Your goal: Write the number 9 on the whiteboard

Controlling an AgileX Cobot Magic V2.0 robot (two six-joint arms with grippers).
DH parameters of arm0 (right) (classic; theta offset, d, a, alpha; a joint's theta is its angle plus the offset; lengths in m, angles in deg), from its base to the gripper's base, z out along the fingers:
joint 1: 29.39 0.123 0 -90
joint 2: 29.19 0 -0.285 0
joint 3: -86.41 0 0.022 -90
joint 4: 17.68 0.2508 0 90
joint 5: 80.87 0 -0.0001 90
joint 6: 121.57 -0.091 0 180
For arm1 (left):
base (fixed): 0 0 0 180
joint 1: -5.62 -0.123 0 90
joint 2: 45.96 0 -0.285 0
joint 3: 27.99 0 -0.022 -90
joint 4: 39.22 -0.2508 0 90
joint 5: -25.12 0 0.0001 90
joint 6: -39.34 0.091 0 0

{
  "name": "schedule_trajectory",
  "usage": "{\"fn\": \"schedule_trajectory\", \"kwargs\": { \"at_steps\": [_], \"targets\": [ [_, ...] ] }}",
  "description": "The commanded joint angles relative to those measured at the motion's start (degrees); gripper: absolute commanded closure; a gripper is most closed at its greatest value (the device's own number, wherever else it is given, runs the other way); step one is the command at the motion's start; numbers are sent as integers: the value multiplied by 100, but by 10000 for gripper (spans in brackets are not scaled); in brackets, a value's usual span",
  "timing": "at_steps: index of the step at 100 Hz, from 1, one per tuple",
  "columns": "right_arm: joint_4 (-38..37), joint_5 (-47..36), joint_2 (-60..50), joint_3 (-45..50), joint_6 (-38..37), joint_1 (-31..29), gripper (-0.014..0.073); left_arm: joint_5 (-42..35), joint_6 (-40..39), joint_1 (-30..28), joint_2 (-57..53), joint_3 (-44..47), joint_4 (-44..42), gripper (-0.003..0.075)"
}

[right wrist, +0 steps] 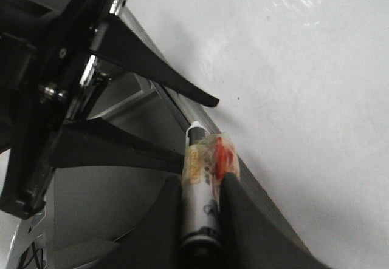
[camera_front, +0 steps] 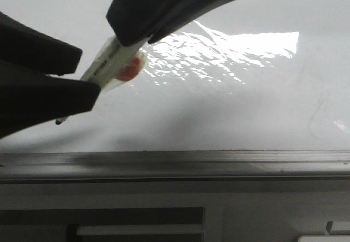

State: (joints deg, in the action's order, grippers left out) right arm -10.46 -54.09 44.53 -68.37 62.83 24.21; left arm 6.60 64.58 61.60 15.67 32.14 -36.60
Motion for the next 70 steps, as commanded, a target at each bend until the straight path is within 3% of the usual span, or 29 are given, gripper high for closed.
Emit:
{"fn": "schedule_trajectory", "kwargs": {
  "at_steps": [1, 26, 70],
  "targets": [
    [-31, -235, -189, -210, -184, -109, 655, -538, -54, -16, -478, -172, 456, 406],
    [-31, -38, -359, -558, -440, -734, 655, -295, 24, -269, -1415, -172, 1067, 406],
    [-64, 582, 116, -1589, -499, -1806, 654, -295, 24, -423, -1487, -172, 1118, 406]
  ]
}}
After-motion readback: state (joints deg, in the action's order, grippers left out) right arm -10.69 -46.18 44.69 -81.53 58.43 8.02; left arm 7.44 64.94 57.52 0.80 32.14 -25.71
